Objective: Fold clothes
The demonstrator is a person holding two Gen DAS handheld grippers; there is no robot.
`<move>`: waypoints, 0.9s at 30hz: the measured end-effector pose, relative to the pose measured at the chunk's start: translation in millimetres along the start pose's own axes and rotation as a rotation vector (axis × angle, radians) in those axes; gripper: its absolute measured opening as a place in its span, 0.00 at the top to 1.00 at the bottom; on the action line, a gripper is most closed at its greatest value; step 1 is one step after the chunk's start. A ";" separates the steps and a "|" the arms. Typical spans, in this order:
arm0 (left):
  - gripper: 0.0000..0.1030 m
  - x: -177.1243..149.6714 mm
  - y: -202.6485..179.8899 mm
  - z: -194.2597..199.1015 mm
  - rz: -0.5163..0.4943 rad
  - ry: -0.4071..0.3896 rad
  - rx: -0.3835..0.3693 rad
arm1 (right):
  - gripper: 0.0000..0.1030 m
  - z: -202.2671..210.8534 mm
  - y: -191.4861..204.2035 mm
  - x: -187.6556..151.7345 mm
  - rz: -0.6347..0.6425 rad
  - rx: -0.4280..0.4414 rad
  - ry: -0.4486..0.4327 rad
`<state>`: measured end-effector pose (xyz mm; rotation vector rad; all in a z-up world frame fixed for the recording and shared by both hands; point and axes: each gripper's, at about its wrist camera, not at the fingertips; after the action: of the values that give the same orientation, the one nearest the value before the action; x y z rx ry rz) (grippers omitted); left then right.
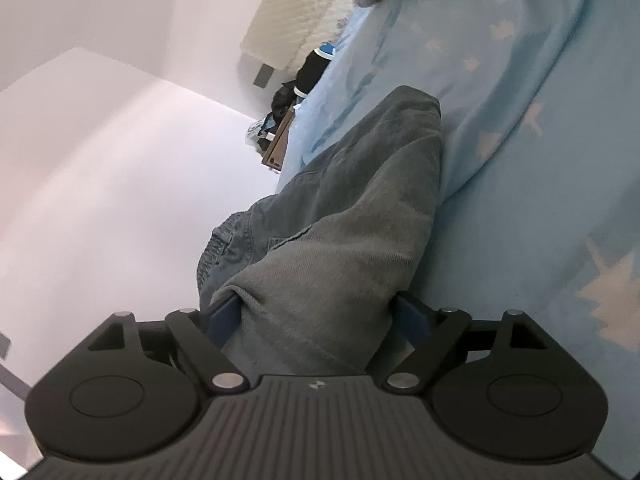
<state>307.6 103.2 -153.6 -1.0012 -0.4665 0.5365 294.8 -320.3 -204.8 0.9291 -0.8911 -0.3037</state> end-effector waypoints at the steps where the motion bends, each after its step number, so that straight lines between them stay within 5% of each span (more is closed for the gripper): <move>1: 0.85 0.5 1.2 0.4 0.003 0.005 -0.003 | 0.16 -0.7 -1.8 0.9 -0.019 0.008 0.009; 11: 0.85 2.1 10.1 6.7 -0.002 0.023 -0.003 | 0.15 16.3 -14.5 -3.1 -0.172 -0.001 -0.021; 19: 0.85 3.1 17.1 12.3 0.017 0.035 -0.013 | 0.17 -15.6 6.7 5.7 -0.033 -0.156 0.009; 21: 0.85 3.3 18.6 15.8 0.012 0.031 -0.013 | 0.23 -20.9 10.4 0.9 -0.023 -0.186 -0.015; 24: 0.85 -0.7 9.3 -0.9 -0.012 0.020 -0.015 | 0.53 -18.9 18.5 -2.1 0.007 -0.227 -0.033; 25: 0.85 -1.9 9.1 0.3 -0.017 0.017 -0.014 | 0.71 -17.5 22.6 -1.2 0.034 -0.242 -0.033; 27: 0.85 -3.7 5.8 4.4 -0.023 0.009 -0.013 | 0.80 -11.9 34.7 2.6 0.109 -0.255 -0.041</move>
<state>300.9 106.3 -157.2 -1.0092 -0.4734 0.5085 300.9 -294.7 -179.2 0.6382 -0.9132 -0.3351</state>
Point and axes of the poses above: each gripper's, at about its wrist camera, not at the fingertips, and z roughly against the way its jaws point, y to its left, x to its top, and after that the axes turned 12 degrees about z, right-handed
